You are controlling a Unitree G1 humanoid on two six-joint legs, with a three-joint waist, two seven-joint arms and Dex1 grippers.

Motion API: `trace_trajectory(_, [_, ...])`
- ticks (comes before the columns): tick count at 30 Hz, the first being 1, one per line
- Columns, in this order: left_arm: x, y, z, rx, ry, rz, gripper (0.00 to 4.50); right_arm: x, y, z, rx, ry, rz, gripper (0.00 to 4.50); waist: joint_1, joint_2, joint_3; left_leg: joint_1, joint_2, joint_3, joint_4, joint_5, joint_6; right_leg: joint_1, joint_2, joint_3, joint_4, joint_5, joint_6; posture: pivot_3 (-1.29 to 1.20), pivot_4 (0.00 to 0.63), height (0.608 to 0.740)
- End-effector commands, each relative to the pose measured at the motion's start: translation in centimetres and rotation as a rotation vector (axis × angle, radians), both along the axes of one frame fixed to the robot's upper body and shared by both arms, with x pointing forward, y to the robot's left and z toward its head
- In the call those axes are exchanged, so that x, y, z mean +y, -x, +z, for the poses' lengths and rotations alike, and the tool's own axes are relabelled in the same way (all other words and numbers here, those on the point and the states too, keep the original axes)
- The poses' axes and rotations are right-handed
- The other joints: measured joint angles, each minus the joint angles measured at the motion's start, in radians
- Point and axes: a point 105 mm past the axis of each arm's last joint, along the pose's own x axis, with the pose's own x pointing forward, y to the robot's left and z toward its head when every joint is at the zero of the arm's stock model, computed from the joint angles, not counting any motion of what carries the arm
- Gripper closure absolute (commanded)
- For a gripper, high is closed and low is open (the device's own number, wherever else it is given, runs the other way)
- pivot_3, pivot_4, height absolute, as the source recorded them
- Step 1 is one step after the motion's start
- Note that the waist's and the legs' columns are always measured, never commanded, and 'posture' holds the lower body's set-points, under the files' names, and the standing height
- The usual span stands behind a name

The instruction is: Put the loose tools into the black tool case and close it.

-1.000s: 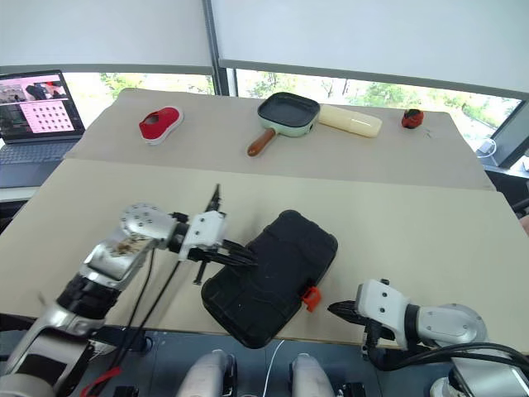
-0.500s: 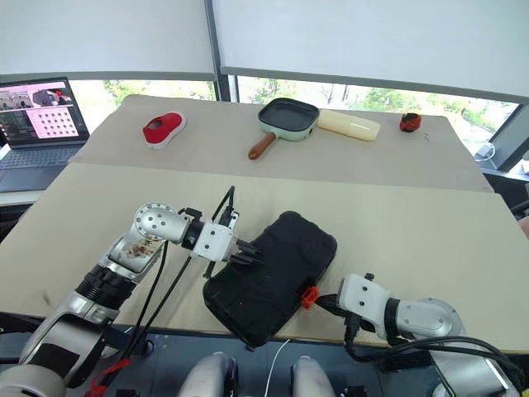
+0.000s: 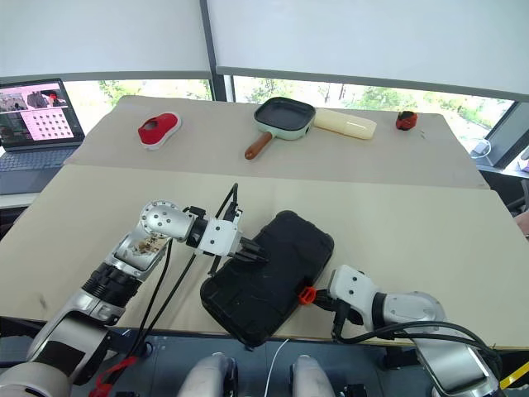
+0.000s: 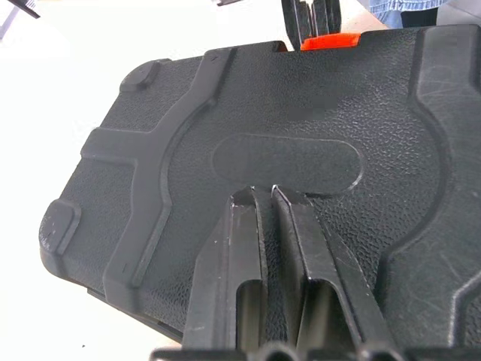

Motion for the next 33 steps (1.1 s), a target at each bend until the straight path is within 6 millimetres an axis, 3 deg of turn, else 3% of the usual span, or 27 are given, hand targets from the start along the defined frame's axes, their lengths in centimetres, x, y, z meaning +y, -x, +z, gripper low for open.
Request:
trace_trajectory(1, [-0.3, 0.1, -2.2, 0.039, -0.074, 0.006, 4.09, 1.4, 0.8, 3.5, -0.058, -0.081, 0.073, 4.5, 0.001, 0.0, 0.0, 0.0, 0.0, 0.0, 0.0, 0.0, 0.0, 0.0, 0.0, 0.0, 0.0, 0.0, 0.0, 0.0, 0.15, 0.74])
trace_trajectory(13, [-0.7, -0.2, -2.2, 0.042, -0.054, 0.009, 4.09, 1.7, 0.3, 5.1, -0.031, -0.129, 0.028, 4.5, 0.0, 0.001, 0.0, 0.0, 0.0, 0.0, 0.0, 0.0, 0.0, 0.0, 0.0, 0.0, 0.0, -0.002, 0.002, 0.0, 0.15, 0.74])
trace_trajectory(17, [0.0, -0.6, -1.7, 0.109, -0.016, 0.075, 4.09, 0.5, 0.1, 5.7, -0.053, -0.094, 0.02, 4.5, 0.006, 0.001, -0.001, 0.0, 0.0, 0.0, 0.0, 0.0, 0.0, 0.0, 0.0, 0.0, -0.001, -0.003, 0.002, 0.0, 0.15, 0.74])
trace_trajectory(18, [0.6, -0.8, -1.2, 0.15, 0.008, 0.116, 3.86, 0.1, 0.1, 6.2, -0.048, -0.104, 0.016, 4.5, 0.008, 0.001, -0.001, -0.001, -0.001, -0.001, 0.0, 0.0, 0.0, 0.0, -0.001, 0.0, -0.001, -0.003, 0.002, 0.0, 0.15, 0.74])
trace_trajectory(20, [2.3, -1.2, -0.2, 0.229, 0.053, 0.198, 3.48, -0.9, 0.4, 7.2, -0.02, -0.126, 0.022, 3.92, 0.007, 0.001, -0.001, -0.004, -0.001, -0.001, 0.0, 0.0, 0.001, -0.002, -0.001, 0.0, -0.003, -0.003, 0.003, 0.0, 0.15, 0.74])
trace_trajectory(23, [5.8, -1.1, 1.5, 0.312, 0.1, 0.31, 2.42, -2.5, 1.2, 8.6, 0.005, -0.134, 0.036, 2.98, -0.006, 0.001, 0.0, -0.008, 0.0, -0.001, -0.001, -0.001, 0.001, -0.006, -0.001, 0.0, -0.003, 0.002, 0.0, 0.0, 0.15, 0.74])
trace_trajectory(29, [15.1, 2.2, 4.2, 0.441, 0.06, 0.526, 0.29, -6.6, 3.6, 9.1, 0.118, -0.089, 0.025, 0.88, -0.018, 0.0, 0.004, -0.01, 0.002, -0.003, -0.008, -0.001, 0.001, -0.014, 0.001, 0.0, 0.0, -0.001, -0.003, 0.0, 0.15, 0.74])
trace_trajectory(31, [17.0, 3.1, 4.6, 0.446, 0.037, 0.591, 0.0, -7.5, 4.1, 8.9, 0.137, -0.076, 0.019, 0.17, -0.014, -0.001, 0.005, -0.011, 0.001, -0.003, -0.008, -0.001, 0.001, -0.015, 0.0, -0.001, -0.001, -0.001, -0.003, 0.0, 0.15, 0.74])
trace_trajectory(33, [18.0, 3.5, 5.0, 0.441, 0.037, 0.629, 0.0, -8.0, 4.1, 8.6, 0.14, -0.062, 0.011, 0.05, -0.007, -0.001, 0.005, -0.01, 0.0, -0.002, -0.008, -0.001, 0.001, -0.014, -0.002, -0.001, -0.002, -0.002, -0.002, 0.0, 0.15, 0.74])
